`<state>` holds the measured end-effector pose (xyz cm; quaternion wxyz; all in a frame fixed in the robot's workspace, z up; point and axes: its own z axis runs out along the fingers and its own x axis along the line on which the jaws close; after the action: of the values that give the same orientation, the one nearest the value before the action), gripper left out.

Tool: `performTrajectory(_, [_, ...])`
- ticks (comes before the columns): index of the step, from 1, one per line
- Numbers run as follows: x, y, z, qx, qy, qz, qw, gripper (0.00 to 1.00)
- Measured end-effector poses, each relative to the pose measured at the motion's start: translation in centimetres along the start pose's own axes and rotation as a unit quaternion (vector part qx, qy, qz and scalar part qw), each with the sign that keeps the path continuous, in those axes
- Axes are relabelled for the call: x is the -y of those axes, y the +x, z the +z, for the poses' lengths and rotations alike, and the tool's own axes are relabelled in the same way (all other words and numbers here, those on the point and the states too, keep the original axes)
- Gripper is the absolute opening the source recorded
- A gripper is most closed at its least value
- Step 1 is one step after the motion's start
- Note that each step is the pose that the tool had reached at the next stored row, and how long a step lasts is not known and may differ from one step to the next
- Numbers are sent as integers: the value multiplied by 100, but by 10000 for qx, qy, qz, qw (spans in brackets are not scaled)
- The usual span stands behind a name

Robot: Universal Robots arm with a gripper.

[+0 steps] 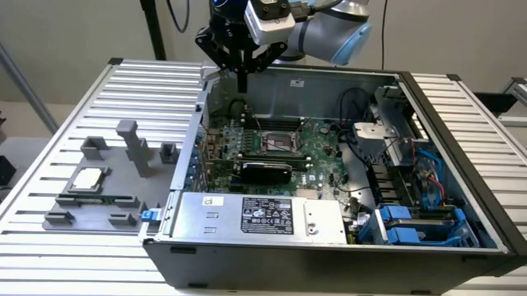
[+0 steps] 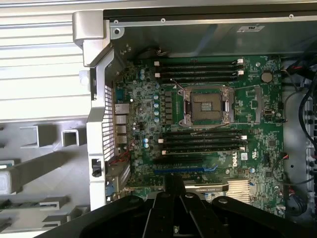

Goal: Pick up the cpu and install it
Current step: 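Reach for the cpu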

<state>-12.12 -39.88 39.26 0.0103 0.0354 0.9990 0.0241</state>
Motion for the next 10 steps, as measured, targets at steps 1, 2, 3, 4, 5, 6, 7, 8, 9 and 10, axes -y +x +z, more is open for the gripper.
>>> performTrajectory(1, [0,0,0,0,0,0,10000,11])
performTrajectory(2, [0,0,0,0,0,0,10000,11])
performTrajectory(3, [0,0,0,0,0,0,10000,11])
performTrajectory(4, [0,0,0,0,0,0,10000,11])
performTrajectory(5, [0,0,0,0,0,0,10000,11])
performTrajectory(6, [0,0,0,0,0,0,10000,11])
performTrajectory(7, [0,1,0,0,0,-1,10000,11])
performTrajectory(8, [1,9,0,0,0,0,10000,11])
performTrajectory(9, [3,27,-2,-1,1,-1,10000,11])
performTrajectory(10, [4,55,-2,0,1,0,10000,11])
